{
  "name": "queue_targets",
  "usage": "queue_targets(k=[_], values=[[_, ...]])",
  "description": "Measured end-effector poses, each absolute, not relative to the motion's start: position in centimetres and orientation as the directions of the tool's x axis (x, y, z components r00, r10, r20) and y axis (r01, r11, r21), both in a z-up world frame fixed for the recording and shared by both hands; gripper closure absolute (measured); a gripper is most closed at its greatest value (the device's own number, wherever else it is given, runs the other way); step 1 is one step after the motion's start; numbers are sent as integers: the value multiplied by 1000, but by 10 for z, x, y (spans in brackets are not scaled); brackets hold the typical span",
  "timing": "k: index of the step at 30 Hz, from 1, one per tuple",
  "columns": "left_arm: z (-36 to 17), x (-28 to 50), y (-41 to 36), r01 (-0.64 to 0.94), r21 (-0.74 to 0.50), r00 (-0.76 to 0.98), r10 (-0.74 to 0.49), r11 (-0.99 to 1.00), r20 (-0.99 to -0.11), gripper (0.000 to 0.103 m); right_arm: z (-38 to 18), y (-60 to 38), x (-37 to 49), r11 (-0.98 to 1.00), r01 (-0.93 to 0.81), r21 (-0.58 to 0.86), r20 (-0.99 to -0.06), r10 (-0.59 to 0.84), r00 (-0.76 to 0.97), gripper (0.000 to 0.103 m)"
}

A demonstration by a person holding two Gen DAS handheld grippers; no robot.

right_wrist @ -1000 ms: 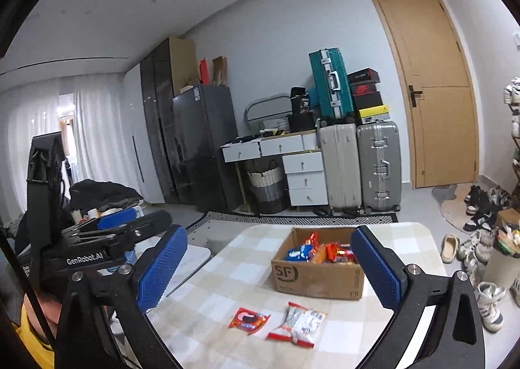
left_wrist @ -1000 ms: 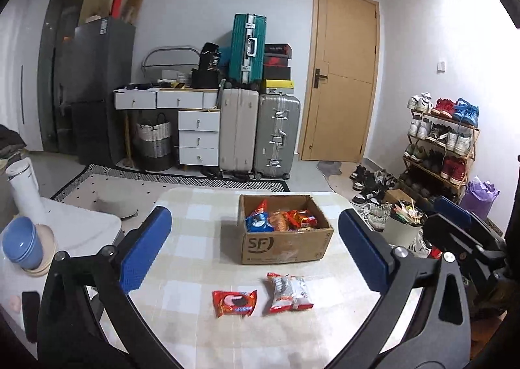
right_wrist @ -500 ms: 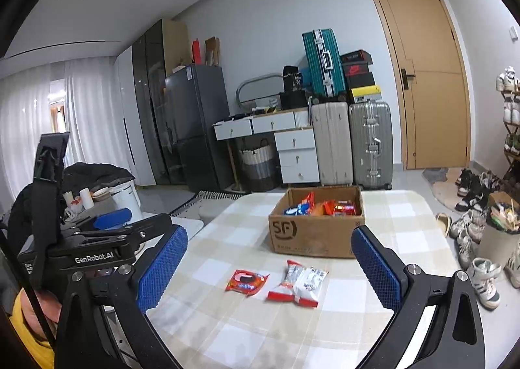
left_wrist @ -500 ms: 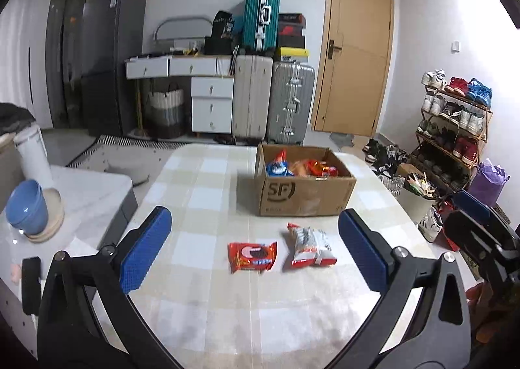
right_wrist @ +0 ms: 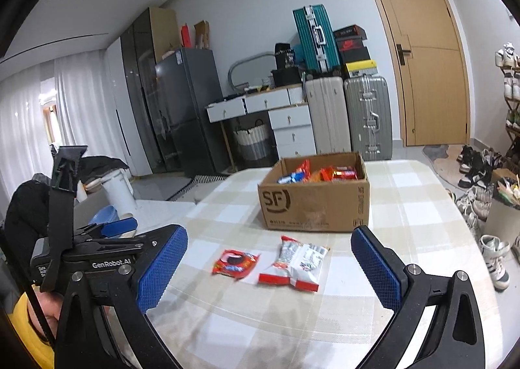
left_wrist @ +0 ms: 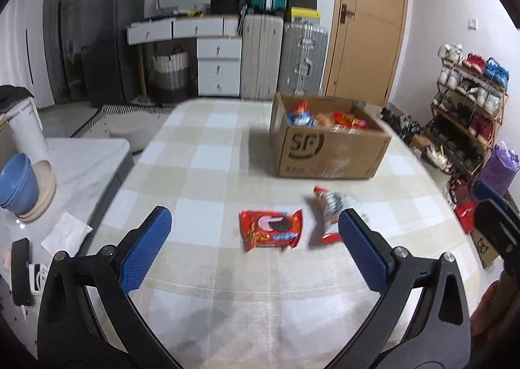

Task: Organize snacks
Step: 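Withdraw both tools from the box back over the remaining snacks, then grasp the red Oreo pack with the left gripper while the right gripper grasps the white bag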

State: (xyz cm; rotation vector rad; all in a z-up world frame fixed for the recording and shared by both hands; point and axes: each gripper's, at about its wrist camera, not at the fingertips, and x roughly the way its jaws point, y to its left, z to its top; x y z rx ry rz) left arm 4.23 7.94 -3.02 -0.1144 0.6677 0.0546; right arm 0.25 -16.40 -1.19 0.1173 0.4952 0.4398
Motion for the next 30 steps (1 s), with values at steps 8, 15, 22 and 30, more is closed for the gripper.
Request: queue_targets(k=[8,15,22,30], values=[[-105,111,83,-83,-106,676,-23,991,-737,0,-67,-169,50,899,-341,276,-526,438,729,1],[-150,160,83,-68,-154,574,-87,986,-814,0,-103,-169,88,895,-327,303,-589,446,674,1],[-175,187,79,-42,-129,557,-84,991,-827,1,-125,-167,110,893,-314,322,-628,450,635,1],[-172,195,79,39,-178,580,-167,983,-797,57,-142,-156,134,889,-298,347,-677,457,577,1]])
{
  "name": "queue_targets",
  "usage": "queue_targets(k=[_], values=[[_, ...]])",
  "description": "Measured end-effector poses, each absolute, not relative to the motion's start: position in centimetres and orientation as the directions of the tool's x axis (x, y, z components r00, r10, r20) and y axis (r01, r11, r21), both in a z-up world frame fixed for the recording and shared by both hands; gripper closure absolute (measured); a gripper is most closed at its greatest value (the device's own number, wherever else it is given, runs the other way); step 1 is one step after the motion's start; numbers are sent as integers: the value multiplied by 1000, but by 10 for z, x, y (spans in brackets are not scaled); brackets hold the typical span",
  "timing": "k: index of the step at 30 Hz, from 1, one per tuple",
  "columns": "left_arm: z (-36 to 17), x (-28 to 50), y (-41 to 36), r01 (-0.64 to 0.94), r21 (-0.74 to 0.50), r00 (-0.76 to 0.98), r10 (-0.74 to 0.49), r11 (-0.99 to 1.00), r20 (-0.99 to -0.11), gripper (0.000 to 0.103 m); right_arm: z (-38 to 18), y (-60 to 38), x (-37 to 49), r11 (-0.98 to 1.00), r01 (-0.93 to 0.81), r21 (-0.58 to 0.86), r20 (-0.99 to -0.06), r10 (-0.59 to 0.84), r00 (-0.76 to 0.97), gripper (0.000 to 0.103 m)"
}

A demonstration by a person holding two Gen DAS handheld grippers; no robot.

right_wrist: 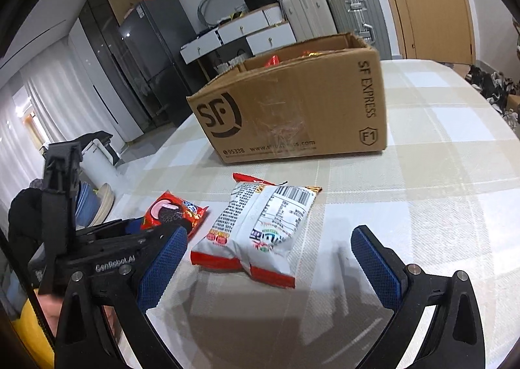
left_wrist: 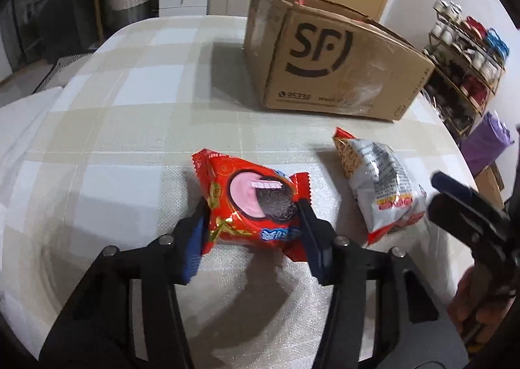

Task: Organize snacks
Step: 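Grasp the red Oreo pack with the left gripper while the right gripper grasps the white bag, then lift the red Oreo pack and white bag and carry them over the box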

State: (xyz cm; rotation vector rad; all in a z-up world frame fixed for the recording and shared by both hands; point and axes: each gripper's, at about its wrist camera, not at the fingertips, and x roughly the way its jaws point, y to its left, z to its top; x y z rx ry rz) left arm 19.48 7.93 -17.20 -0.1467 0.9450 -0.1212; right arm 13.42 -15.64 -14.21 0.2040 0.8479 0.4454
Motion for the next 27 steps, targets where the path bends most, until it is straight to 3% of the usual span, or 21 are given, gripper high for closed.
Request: queue_targets(k=[11,14,17,21,27], values=[[-155,172,96,9,-198,621,-160,980,-767,59,-159,-115,173,907,-295,299,-781,410,470,2],[-141,161,102,3,-201,646,-156,980,-748,59,-158,-102,171,912,-325,251,-794,386,469,28],[-125,143,103,-5,-204,664,-150,979,-733,59,-158,-92,168,898,-378,227,-803,392,449,43],[-105,121,104,-2,-201,694,-143,980,-706,59,-156,-91,158,886,-394,242,-792,415,447,50],[-74,85,98,16,-194,738,-143,981,-660,59,-129,-102,126,845,-435,312,-712,511,482,51]])
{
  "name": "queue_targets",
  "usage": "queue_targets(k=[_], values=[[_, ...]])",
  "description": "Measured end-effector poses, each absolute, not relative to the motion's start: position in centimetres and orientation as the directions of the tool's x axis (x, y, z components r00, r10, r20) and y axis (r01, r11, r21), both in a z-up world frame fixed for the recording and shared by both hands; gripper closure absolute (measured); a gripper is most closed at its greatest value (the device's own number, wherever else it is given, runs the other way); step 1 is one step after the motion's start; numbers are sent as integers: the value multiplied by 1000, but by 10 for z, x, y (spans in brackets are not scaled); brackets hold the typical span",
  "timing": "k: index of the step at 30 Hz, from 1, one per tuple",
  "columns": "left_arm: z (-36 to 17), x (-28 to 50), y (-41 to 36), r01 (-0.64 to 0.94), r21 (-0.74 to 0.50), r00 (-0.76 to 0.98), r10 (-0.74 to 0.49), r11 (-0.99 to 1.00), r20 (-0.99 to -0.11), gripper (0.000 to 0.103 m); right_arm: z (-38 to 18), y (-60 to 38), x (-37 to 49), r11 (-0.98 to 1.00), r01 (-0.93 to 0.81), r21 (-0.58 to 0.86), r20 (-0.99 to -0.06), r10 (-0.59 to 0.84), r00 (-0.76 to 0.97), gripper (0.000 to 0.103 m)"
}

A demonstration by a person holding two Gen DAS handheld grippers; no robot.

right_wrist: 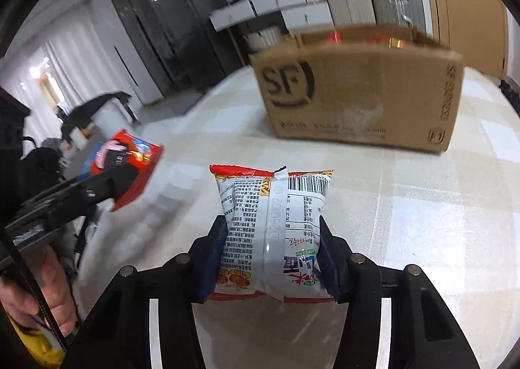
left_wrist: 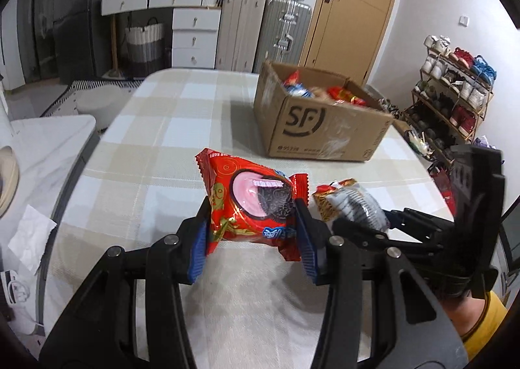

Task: Organize snacks
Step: 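Lift the red Oreo pack and white bag and carry them over the box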

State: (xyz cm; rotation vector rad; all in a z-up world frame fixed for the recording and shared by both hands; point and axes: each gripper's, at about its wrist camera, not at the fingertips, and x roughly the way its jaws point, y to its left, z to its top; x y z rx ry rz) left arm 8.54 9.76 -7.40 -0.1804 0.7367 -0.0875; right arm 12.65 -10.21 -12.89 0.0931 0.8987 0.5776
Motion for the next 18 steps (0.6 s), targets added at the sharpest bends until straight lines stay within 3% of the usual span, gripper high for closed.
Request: queue_targets(k=[7,18], values=[[-32,37,81,37,-126,804,-104,991,-586,59,-62,-126,79,813,-474,338,-568,578,586,51],[42,-19,43,146,-91,873,-171,985,-457,59,34,-171,6,810,-504,299,-399,586,706,51]])
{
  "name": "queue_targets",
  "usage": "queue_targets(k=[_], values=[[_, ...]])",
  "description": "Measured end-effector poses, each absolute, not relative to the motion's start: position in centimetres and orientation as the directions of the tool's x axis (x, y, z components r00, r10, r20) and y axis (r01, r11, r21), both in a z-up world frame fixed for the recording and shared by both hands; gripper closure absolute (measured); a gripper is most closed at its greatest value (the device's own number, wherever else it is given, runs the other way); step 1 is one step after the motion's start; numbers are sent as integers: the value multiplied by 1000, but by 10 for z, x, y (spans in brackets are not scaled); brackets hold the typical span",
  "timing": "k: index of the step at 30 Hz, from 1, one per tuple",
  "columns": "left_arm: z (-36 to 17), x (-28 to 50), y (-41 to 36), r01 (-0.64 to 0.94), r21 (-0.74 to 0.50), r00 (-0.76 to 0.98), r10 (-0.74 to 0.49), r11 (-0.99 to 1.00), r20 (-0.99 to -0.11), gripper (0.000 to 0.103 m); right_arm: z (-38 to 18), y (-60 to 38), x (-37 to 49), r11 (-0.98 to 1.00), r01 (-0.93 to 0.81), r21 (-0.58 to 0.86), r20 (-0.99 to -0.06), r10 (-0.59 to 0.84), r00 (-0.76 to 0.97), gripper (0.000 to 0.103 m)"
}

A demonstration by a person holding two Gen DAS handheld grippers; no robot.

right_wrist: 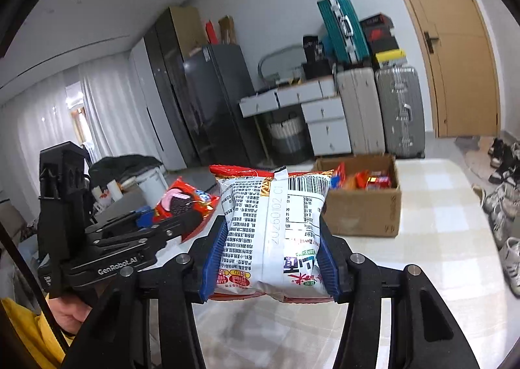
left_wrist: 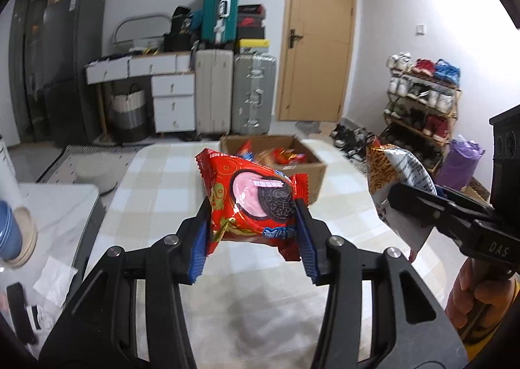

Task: Organize snacks
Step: 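Lift the red Oreo pack and white bag and carry them over the box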

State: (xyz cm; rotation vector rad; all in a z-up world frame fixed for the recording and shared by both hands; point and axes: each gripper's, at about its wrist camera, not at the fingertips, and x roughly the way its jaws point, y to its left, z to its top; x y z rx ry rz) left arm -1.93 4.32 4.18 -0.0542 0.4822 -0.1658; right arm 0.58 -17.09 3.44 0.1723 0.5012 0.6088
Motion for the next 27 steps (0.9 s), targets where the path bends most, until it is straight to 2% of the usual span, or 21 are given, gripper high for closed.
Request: queue_targets(k=[6,14,20,27], values=[[66,-25,23,199,-80,877,-213,977,-430,59,53,-186,-5,809,-497,313,-354,585,729,51],[74,-2,16,219,-75,863,-229,973,-450,59,49,-195,13,809,-480,340,-347,582,735,51],[76,54,22,195,-20,874,-183,981,-450,59,58,-198,49,813,-474,337,-334,574,747,51],[66,147,38,193,-63,841,-198,979,-503,59,66,-197,109,809,-474,347,-343,580,739,51]])
